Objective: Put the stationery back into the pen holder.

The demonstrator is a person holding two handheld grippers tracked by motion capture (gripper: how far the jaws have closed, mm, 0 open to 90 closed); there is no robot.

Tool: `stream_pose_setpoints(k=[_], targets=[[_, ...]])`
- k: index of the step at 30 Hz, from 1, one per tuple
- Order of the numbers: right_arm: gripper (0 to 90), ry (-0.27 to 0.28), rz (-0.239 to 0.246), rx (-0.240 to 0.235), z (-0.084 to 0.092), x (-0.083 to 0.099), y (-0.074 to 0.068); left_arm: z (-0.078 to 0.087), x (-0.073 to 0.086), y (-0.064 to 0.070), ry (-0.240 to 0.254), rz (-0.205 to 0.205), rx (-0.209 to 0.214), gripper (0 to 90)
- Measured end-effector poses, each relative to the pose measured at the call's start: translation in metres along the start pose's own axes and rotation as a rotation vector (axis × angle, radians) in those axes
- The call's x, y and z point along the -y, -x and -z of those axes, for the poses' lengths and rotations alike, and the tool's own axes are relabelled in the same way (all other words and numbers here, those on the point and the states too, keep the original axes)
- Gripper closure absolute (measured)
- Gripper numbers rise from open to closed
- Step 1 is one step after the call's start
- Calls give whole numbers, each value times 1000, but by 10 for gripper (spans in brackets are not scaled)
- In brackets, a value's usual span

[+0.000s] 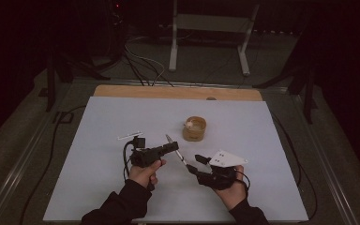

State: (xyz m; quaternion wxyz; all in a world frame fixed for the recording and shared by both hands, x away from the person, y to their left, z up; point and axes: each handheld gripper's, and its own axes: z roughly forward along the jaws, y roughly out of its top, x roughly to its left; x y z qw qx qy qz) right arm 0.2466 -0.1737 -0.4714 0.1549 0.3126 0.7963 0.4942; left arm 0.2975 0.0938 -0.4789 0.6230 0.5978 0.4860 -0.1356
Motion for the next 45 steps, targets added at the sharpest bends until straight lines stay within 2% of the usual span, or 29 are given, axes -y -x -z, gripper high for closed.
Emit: stream_pose_setpoints(k=[2, 4, 5, 6, 7, 12, 13, 14, 16, 18, 19, 22, 29, 35, 40, 44, 45], targets=[[427, -2, -16, 5, 0, 0, 0, 0, -1, 2, -3, -34, -7, 811], [415, -9, -31, 6, 0, -1, 1, 0, -1, 2, -6, -41, -7, 811], [365, -9, -74, 0, 1, -1, 3, 1, -2, 4, -13, -73, -9, 811], [359, -11, -75, 0, 1, -1, 3, 1, -2, 4, -13, -73, -9, 811], [344, -11, -78, -1, 2, -1, 3, 1, -3, 7, -17, -109, -15, 812], [256, -4, -93, 6, 5, -1, 5, 3, -7, 12, -22, -143, -12, 811], [211, -1, -110, 9, 6, 0, 7, 3, -8, 14, -25, -160, -17, 811], [211, -1, -110, 9, 6, 0, 7, 3, -8, 14, -25, -160, -17, 811], [163, -5, -129, 16, 8, 1, 10, 4, -12, 17, -39, -193, -21, 811], [141, -8, -131, 7, 10, 2, 12, 4, -12, 17, -42, -198, -20, 811], [112, -7, -134, 1, 12, 3, 13, 4, -14, 19, -51, -216, -19, 811], [89, -10, -134, -13, 15, 6, 16, 4, -17, 21, -63, -247, -24, 811], [29, -13, -163, -48, 22, 10, 21, 3, -23, 25, -77, -287, -14, 811], [5, -12, -180, -53, 26, 12, 24, -1, -31, 28, -80, -323, -15, 811], [0, -6, -174, -54, 27, 12, 24, -3, -36, 29, -81, -350, -20, 811], [0, 0, -165, -53, 28, 11, 23, -6, -40, 31, -87, -380, -19, 811], [0, -2, -165, -54, 28, 11, 23, -7, -42, 32, -85, -400, -9, 810]])
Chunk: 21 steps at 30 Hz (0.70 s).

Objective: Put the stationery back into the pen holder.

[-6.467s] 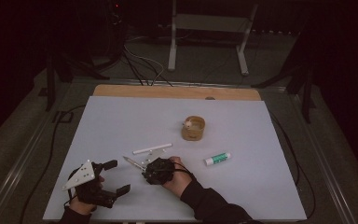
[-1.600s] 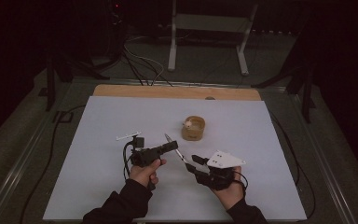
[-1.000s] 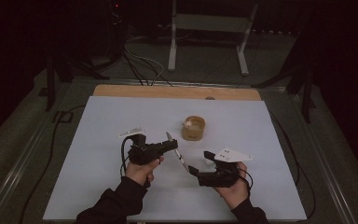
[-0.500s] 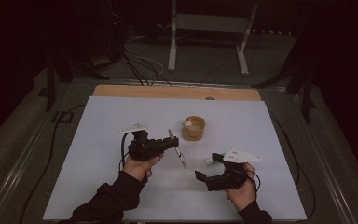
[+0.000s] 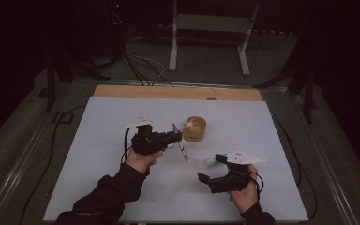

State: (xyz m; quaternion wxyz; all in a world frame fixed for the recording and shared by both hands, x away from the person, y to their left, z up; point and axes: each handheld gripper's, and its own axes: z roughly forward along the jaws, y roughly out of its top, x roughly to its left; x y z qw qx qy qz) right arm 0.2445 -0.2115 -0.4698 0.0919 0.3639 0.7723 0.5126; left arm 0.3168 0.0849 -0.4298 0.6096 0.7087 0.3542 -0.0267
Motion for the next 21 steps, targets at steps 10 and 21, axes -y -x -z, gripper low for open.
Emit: stream_pose_setpoints(k=[10, 21], targets=[[0, 0, 6, -6, -1, 1, -1, -4, -21, 2, 5, -67, 8, 810], [0, 9, 5, -8, -2, 2, 1, -15, -44, -2, 18, -84, 1, 810]])
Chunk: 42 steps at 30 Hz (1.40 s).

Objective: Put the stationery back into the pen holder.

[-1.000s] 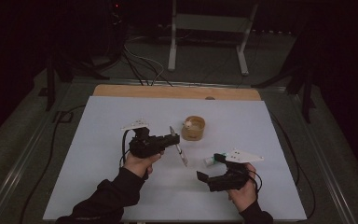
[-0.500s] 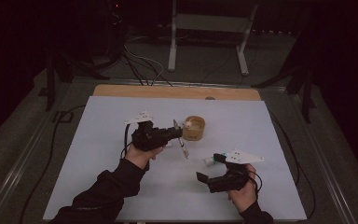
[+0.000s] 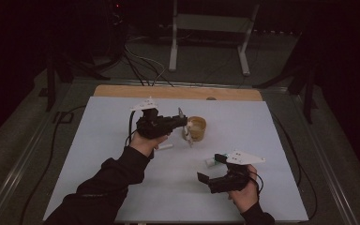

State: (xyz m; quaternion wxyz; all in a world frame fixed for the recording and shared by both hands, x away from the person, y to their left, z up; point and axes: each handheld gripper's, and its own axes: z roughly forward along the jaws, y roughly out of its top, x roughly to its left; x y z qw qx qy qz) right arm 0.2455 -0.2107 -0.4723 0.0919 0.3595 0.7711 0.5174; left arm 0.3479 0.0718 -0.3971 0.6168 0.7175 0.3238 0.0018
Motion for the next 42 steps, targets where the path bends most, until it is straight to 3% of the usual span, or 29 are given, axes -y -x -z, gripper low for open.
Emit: stream_pose_setpoints(k=[10, 27, 31, 42], targets=[[0, -2, 4, -13, -1, 0, 1, -14, -17, -7, 0, -26, -20, 810], [0, -10, 22, -1, -1, 1, 2, -41, -33, -24, 3, -19, -49, 810], [0, -9, 24, -2, -1, 1, 2, -48, -39, -29, -4, -37, -69, 809], [0, -12, 28, -4, -1, 1, 2, -62, -44, -46, 4, -33, -103, 809]])
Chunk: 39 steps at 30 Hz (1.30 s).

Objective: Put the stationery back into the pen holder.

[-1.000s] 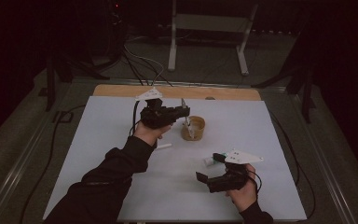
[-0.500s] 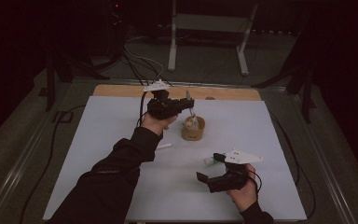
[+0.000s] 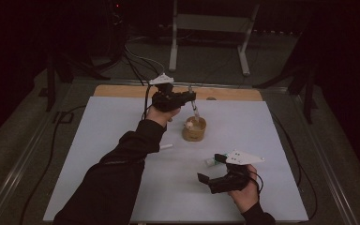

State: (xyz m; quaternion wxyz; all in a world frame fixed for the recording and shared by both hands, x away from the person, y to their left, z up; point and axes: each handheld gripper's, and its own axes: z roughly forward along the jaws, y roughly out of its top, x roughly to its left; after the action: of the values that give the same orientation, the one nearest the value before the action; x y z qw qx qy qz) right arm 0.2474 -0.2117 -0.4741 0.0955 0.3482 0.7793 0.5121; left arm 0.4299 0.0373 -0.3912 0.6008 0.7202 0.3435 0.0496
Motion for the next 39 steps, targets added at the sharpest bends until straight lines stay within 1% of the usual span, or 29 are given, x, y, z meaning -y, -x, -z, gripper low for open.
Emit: stream_pose_setpoints(k=[4, 5, 6, 11, 16, 23, 24, 27, 30, 32, 33, 36, 37, 38, 39], targets=[[0, 1, 0, -1, 0, 0, 0, -9, 4, -3, -14, -3, -3, 809], [0, 0, 0, -2, 0, 0, 0, -9, 4, -3, -14, -3, -3, 808], [0, -1, 0, -2, 0, 0, 0, -13, 6, -5, -20, -12, -13, 809], [0, -2, 1, -5, 0, 0, 0, -21, 12, -8, -28, -9, -15, 809], [0, -3, 4, -7, 0, 0, 0, -27, 19, -9, -33, -20, -19, 808], [0, -8, 0, -16, -1, 0, -1, -33, 28, -12, -51, -21, -28, 807], [0, -8, 1, -16, -1, 0, -1, -35, 30, -13, -58, -24, -34, 807], [0, -9, 0, -15, -1, 0, -1, -37, 33, -14, -73, -16, -38, 806], [0, -6, -2, -16, -1, 0, 0, -39, 37, -14, -98, -12, -46, 806], [0, -5, -1, -18, -1, 1, 0, -41, 39, -14, -116, -12, -59, 805], [0, -5, -1, -18, -1, 1, 0, -41, 39, -14, -116, -12, -59, 804], [0, -6, -5, -22, -1, 1, 0, -46, 44, -14, -150, -7, -79, 804], [0, -6, -5, -22, -1, 1, 0, -46, 44, -14, -150, -7, -79, 803], [0, -5, -5, -24, -1, 1, 0, -48, 46, -15, -173, -3, -79, 803], [0, -5, -5, -24, -1, 1, 0, -48, 46, -15, -173, -3, -79, 803]])
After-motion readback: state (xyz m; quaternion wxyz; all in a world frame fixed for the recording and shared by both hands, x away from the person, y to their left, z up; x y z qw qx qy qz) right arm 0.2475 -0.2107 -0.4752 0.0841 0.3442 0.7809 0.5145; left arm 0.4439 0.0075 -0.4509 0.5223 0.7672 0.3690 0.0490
